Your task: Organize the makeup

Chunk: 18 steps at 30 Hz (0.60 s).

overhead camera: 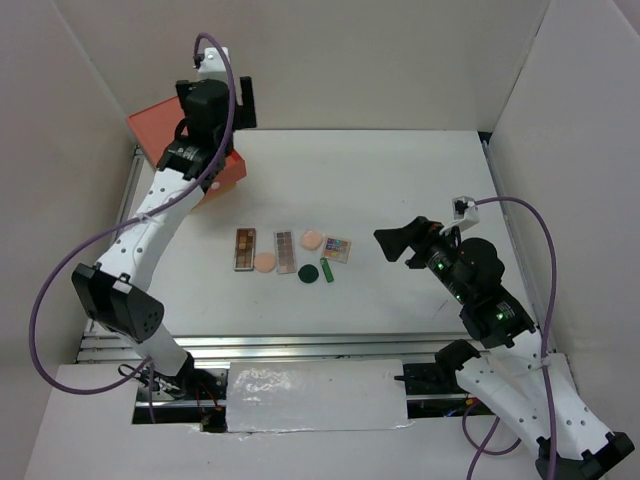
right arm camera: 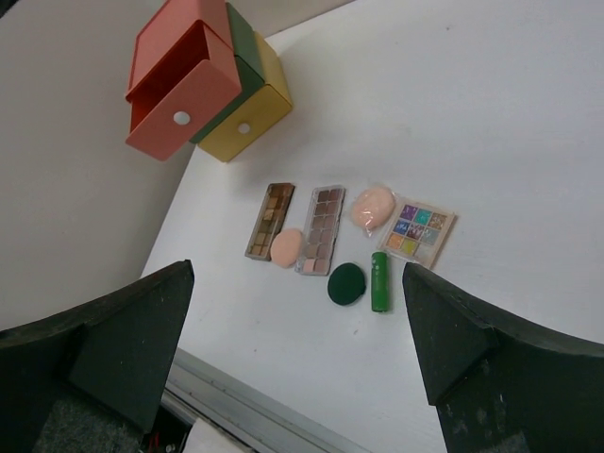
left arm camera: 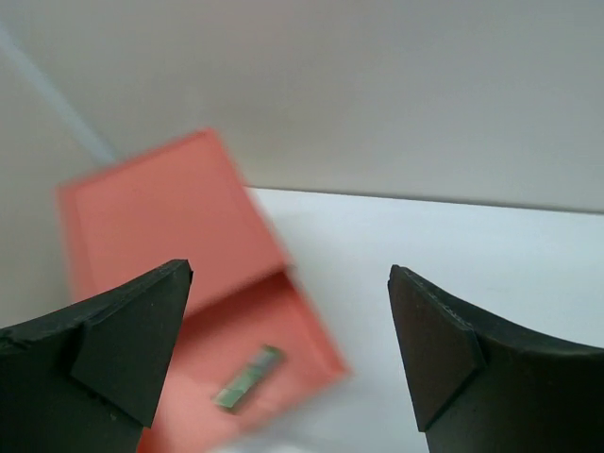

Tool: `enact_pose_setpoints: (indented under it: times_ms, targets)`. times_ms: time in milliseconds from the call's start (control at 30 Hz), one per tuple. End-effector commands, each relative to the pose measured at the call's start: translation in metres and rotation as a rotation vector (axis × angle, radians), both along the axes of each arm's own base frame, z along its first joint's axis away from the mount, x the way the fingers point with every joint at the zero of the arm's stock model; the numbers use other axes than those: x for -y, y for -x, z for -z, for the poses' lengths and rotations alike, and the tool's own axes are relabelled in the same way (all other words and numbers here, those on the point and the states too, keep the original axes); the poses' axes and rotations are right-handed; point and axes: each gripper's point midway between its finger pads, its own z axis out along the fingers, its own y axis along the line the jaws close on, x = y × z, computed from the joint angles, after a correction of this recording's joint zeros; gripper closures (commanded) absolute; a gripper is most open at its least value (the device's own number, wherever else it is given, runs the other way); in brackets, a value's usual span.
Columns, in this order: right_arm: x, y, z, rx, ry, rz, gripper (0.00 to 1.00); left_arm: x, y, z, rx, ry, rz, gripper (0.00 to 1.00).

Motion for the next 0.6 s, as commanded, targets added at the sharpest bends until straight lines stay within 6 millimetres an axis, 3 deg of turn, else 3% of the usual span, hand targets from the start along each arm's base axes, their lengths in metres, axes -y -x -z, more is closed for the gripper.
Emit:
enact_pose_setpoints:
  times_ms: [0, 33, 67, 100, 133, 167, 200, 400, 500, 567]
  targets:
    - [0.005, -0.008, -0.017, 0.046, -0.01, 0.039, 0.0, 0.068, 0.046, 0.022, -0.138, 0.345, 0.03, 0.01]
    - [0.004, -0.007, -0.018, 0.044, -0.013, 0.036, 0.0, 0.104, 0.059, 0.048, -0.218, 0.393, 0.116, 0.01]
    - [0.004, -0.006, -0.02, 0.049, -0.016, 0.03, 0.0, 0.126, 0.068, 0.064, -0.252, 0.486, 0.136, 0.01]
    - [0.004, -0.004, -0.017, 0.041, -0.011, 0.027, 0.0, 0.148, 0.078, 0.067, -0.244, 0.528, 0.186, 0.01]
    - [0.007, -0.003, -0.019, 0.049, -0.008, 0.037, 0.0, 0.18, 0.102, 0.103, -0.316, 0.495, 0.221, 0.01]
    - [0.01, -0.003, -0.017, 0.046, -0.003, 0.053, 0.0, 0.194, 0.113, 0.115, -0.33, 0.518, 0.205, 0.01]
    - [0.015, -0.003, -0.014, 0.038, 0.001, 0.075, 0.0, 0.207, 0.132, 0.138, -0.373, 0.459, 0.167, 0.0]
    - [0.048, -0.006, -0.007, -0.01, 0.038, 0.256, 0.0, 0.242, 0.167, 0.211, -0.52, 0.477, 0.141, 0.04]
    - [0.054, -0.005, -0.008, -0.012, 0.039, 0.285, 0.0, 0.257, 0.178, 0.252, -0.612, 0.478, 0.187, 0.13]
    - [0.053, -0.004, -0.007, -0.008, 0.037, 0.276, 0.0, 0.264, 0.18, 0.266, -0.651, 0.463, 0.194, 0.19]
